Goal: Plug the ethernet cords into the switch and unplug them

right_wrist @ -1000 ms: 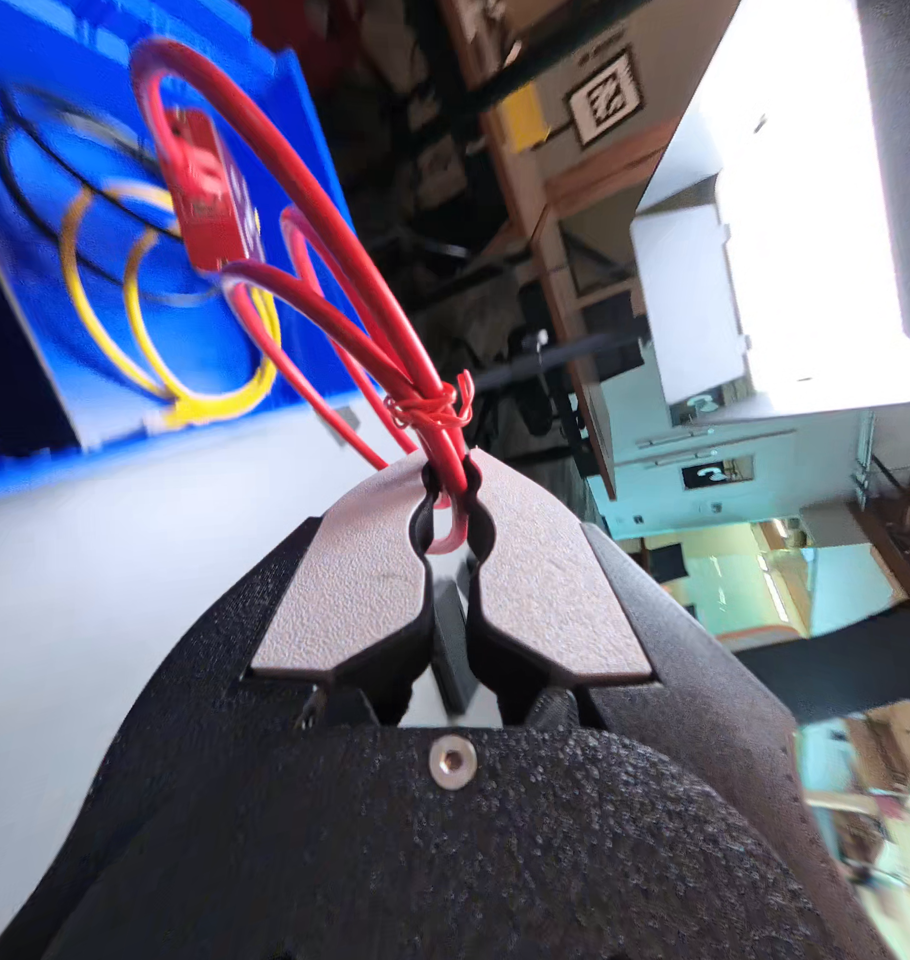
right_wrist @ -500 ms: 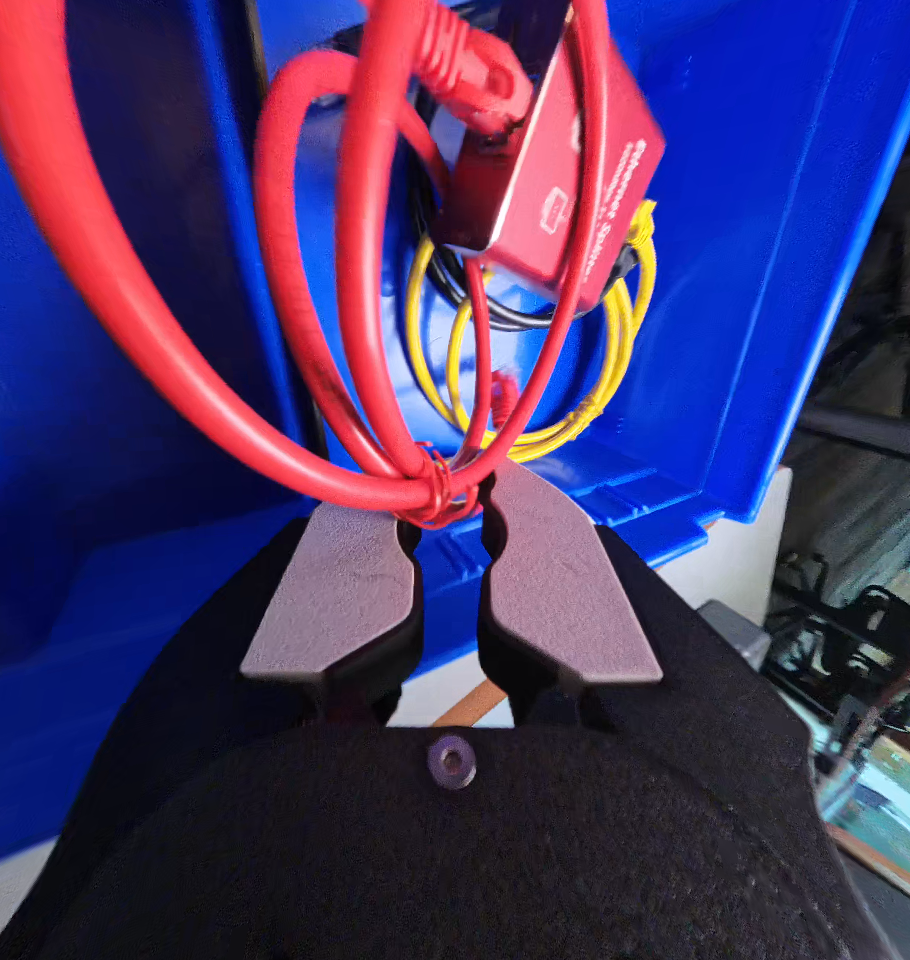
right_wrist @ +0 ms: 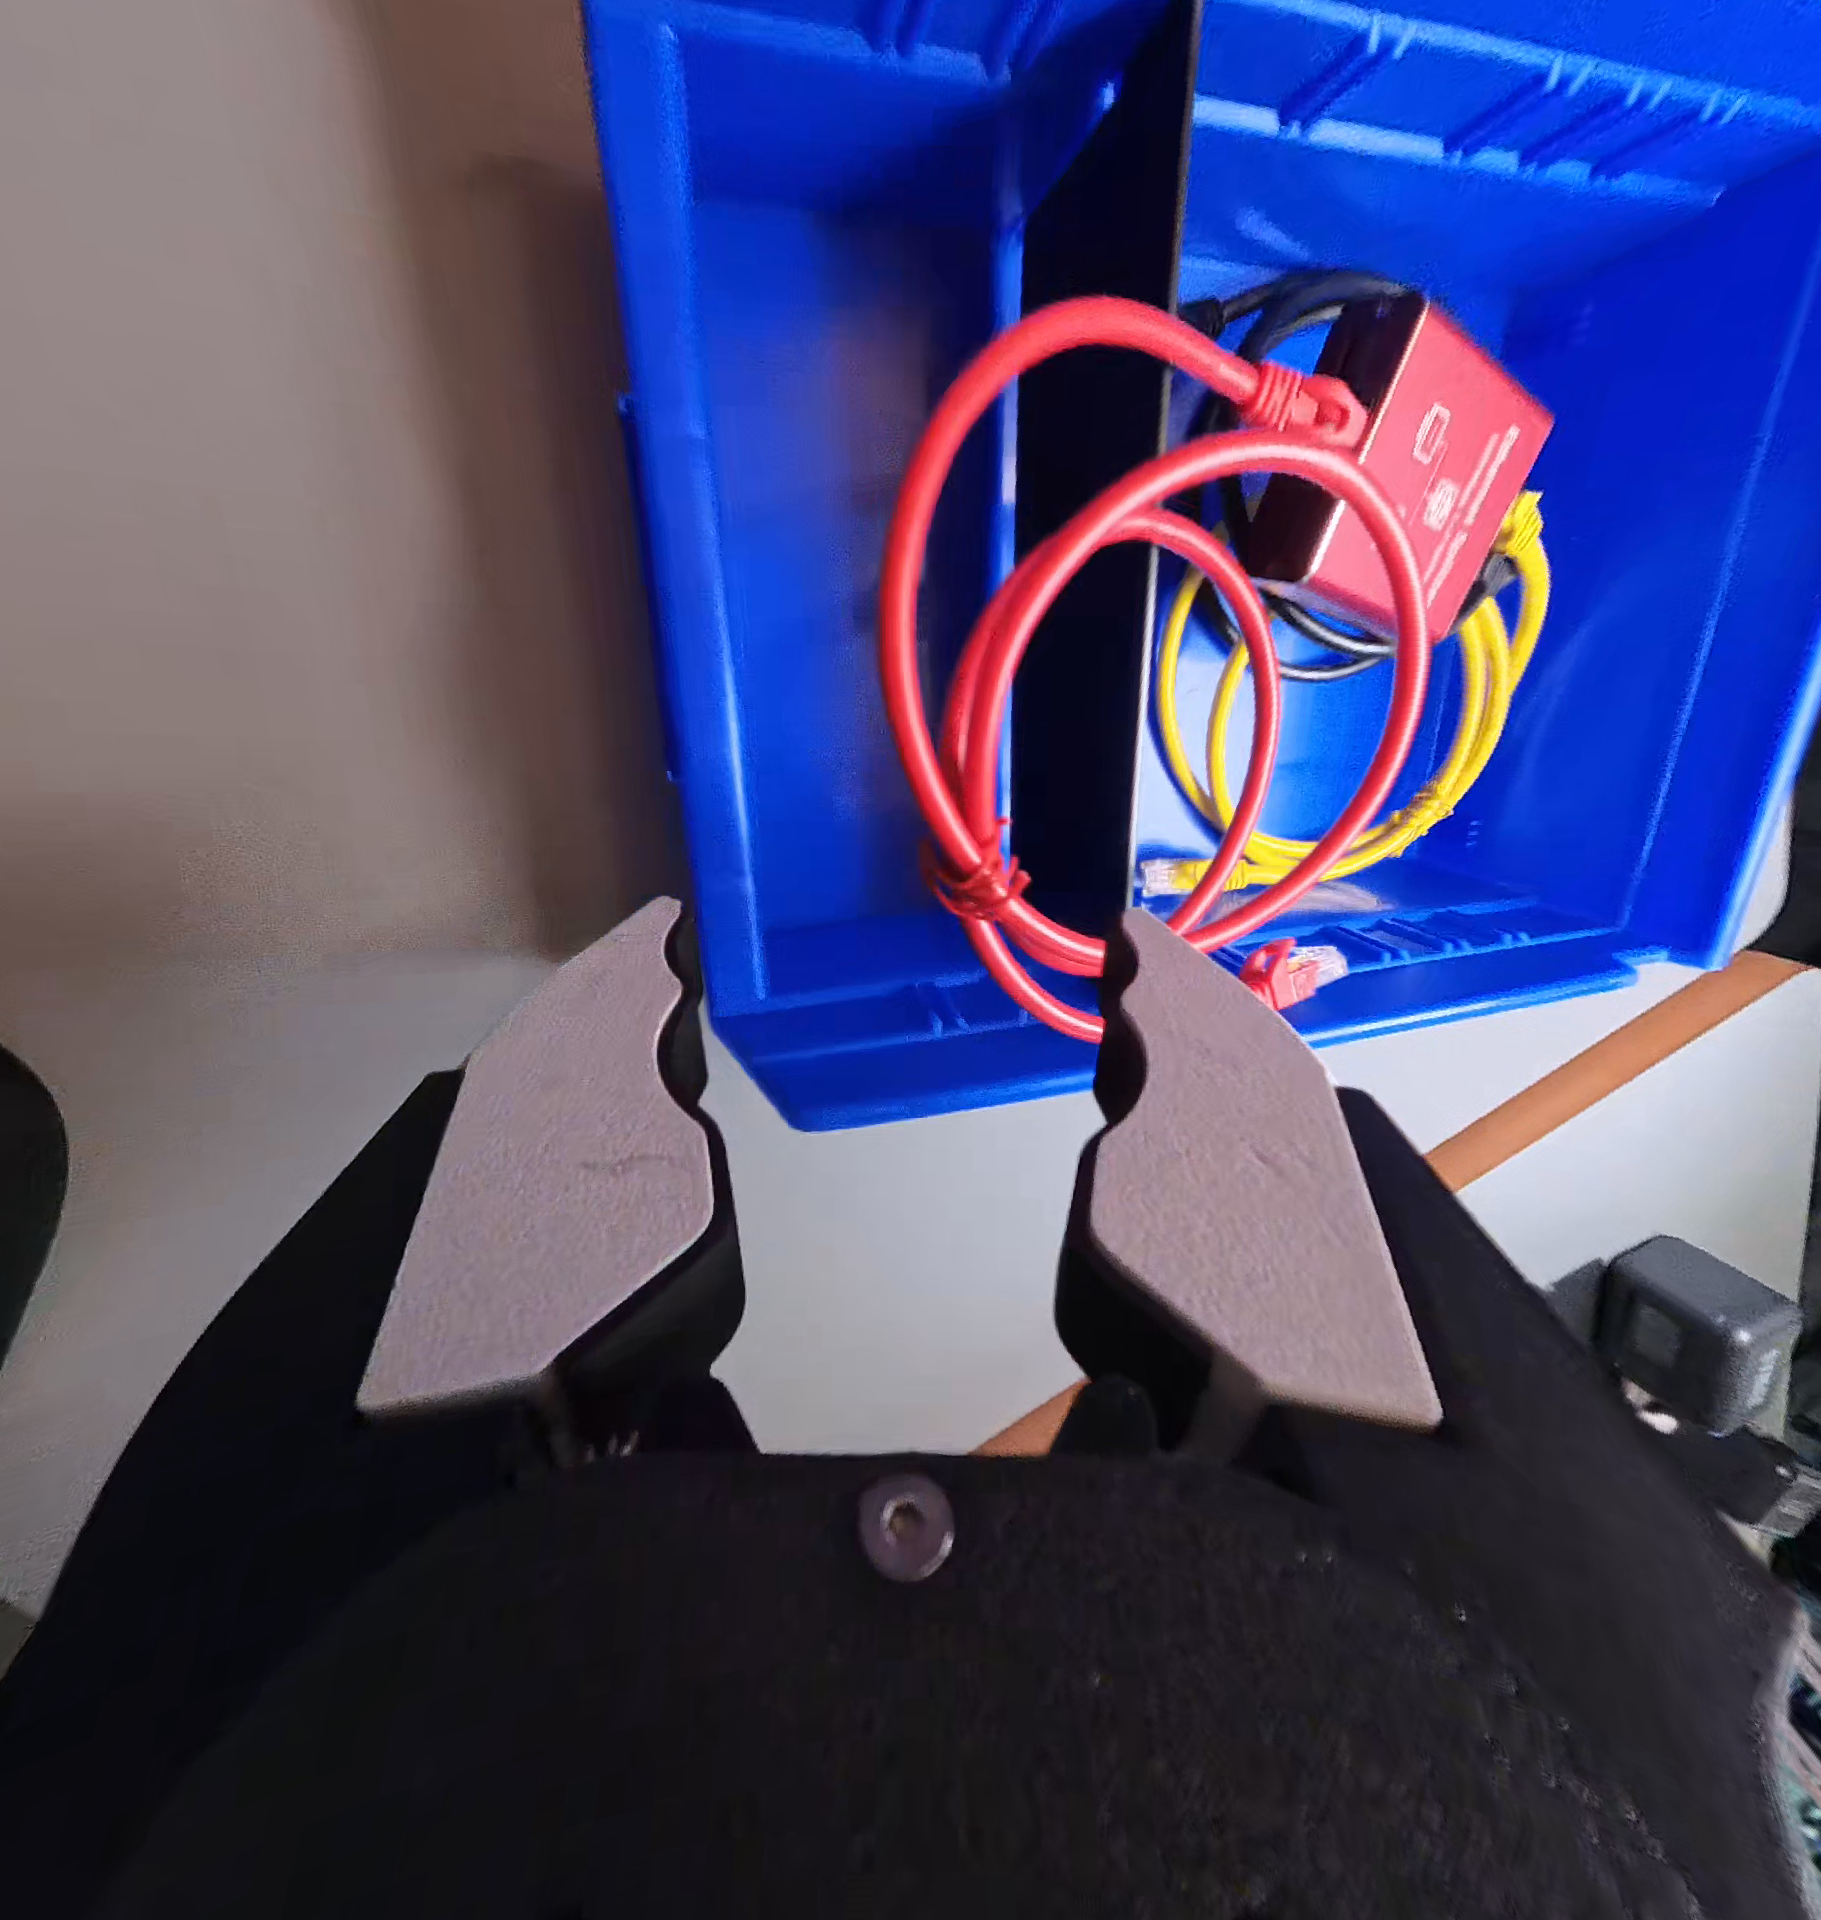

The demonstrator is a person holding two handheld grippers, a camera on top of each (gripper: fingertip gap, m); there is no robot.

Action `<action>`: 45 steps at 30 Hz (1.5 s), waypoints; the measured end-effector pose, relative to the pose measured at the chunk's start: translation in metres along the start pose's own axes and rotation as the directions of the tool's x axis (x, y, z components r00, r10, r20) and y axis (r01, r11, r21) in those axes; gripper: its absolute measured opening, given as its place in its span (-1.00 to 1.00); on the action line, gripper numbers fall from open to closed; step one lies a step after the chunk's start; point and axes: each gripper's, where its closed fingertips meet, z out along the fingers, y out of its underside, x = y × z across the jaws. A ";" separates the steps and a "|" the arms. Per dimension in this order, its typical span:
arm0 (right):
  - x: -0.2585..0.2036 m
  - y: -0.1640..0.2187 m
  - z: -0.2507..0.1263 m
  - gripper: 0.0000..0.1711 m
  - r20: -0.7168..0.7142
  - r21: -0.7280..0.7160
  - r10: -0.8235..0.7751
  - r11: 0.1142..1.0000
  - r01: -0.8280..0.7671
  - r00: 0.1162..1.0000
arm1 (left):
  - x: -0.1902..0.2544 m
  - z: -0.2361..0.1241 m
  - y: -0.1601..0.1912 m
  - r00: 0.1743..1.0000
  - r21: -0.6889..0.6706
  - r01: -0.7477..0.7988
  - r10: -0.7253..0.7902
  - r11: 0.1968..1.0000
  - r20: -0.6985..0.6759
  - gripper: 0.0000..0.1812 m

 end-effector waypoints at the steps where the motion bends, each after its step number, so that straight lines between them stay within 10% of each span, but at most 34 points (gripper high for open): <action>1: -0.006 -0.004 -0.003 -0.15 -0.030 0.024 -0.007 1.000 0.008 1.000 | 0.000 0.000 0.000 1.000 0.000 -0.001 0.001 1.000 0.001 -0.61; 21: -0.049 -0.033 0.098 -0.66 -0.327 -0.086 -0.143 0.989 0.121 0.934 | -0.049 -0.029 0.008 0.974 -0.065 -0.001 0.016 0.998 0.224 -0.57; 28: -0.073 -0.021 0.087 -0.66 -0.343 -0.071 -0.187 0.982 0.173 0.920 | -0.158 -0.105 0.067 0.808 -0.472 0.090 0.213 0.877 0.549 -0.43; 34: -0.088 -0.018 0.083 -0.66 -0.334 -0.064 -0.223 0.975 0.214 0.916 | -0.193 -0.105 0.134 0.855 -0.804 0.085 0.372 0.589 0.363 -0.45; 45: -0.141 -0.043 0.072 -0.65 -0.370 0.010 -0.283 0.951 0.309 0.885 | -0.162 -0.046 0.112 0.851 -0.806 -0.197 0.505 0.558 0.142 -0.67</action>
